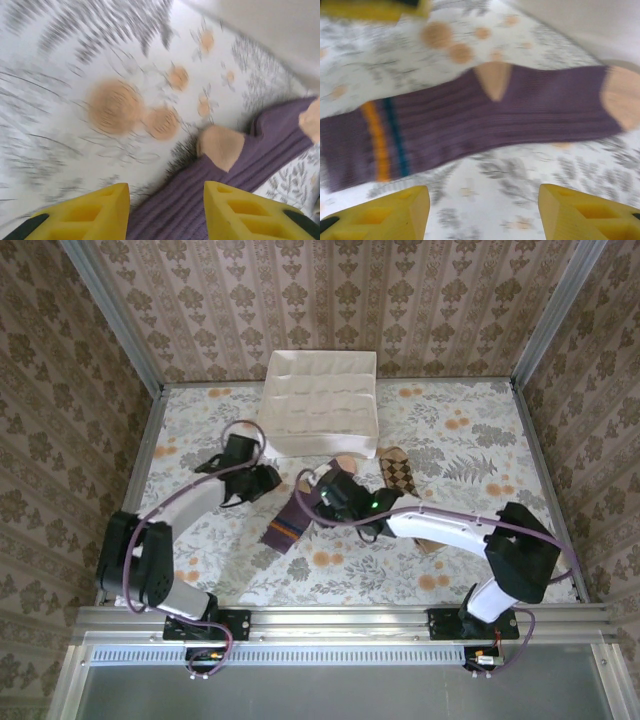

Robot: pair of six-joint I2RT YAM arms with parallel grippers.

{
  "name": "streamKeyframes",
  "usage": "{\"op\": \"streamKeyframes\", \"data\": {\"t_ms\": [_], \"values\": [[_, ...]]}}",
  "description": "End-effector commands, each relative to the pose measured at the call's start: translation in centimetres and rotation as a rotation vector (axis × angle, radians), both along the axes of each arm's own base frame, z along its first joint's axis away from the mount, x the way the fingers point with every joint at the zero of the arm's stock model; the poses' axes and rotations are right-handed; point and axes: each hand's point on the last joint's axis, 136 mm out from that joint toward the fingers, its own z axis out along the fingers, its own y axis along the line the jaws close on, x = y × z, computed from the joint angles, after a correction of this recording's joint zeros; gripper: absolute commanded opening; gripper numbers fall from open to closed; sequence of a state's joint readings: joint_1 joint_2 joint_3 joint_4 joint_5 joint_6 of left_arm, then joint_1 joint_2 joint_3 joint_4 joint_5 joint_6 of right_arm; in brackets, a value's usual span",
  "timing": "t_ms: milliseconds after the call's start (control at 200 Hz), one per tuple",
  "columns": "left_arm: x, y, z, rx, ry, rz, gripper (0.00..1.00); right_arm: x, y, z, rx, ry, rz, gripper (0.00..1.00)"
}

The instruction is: Roll the socks

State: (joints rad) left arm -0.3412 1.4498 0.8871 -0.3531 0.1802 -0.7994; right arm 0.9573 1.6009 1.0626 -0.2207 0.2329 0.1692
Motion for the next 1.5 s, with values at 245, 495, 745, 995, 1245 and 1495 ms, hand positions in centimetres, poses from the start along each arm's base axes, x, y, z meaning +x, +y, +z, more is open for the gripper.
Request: {"op": "streamKeyframes", "data": {"t_ms": [245, 495, 745, 995, 1245, 1495], "values": [[-4.5, 8.1, -0.1, 0.011, 0.060, 0.023, 0.43, -4.5, 10.1, -5.1, -0.175, 0.026, 0.273, 0.68], [-6.5, 9.8, -0.3, -0.015, 0.057, 0.057, 0.44, -4.0, 10.6, -8.2, -0.278, 0.033, 0.335, 0.69], [-6.2, 10.0, -0.4, -0.020, 0.039, 0.052, 0.45, -4.2, 9.8, -11.2, -0.359, 0.067, 0.371, 0.70], [-4.8, 9.0, 2.1, -0.020, -0.140, -0.062, 0.46, -4.6, 8.5, -12.0, -0.314, 0.196, 0.402, 0.18], [-4.6, 5.6, 5.7, 0.033, -0.464, -0.287, 0.30, -5.7, 6.4, -9.3, -0.154, 0.260, 0.474, 0.02], [-6.0, -2.1, 8.7, 0.080, -0.878, -0.651, 0.45, -6.9, 3.9, -7.7, 0.047, 0.490, 0.500, 0.00]]}}
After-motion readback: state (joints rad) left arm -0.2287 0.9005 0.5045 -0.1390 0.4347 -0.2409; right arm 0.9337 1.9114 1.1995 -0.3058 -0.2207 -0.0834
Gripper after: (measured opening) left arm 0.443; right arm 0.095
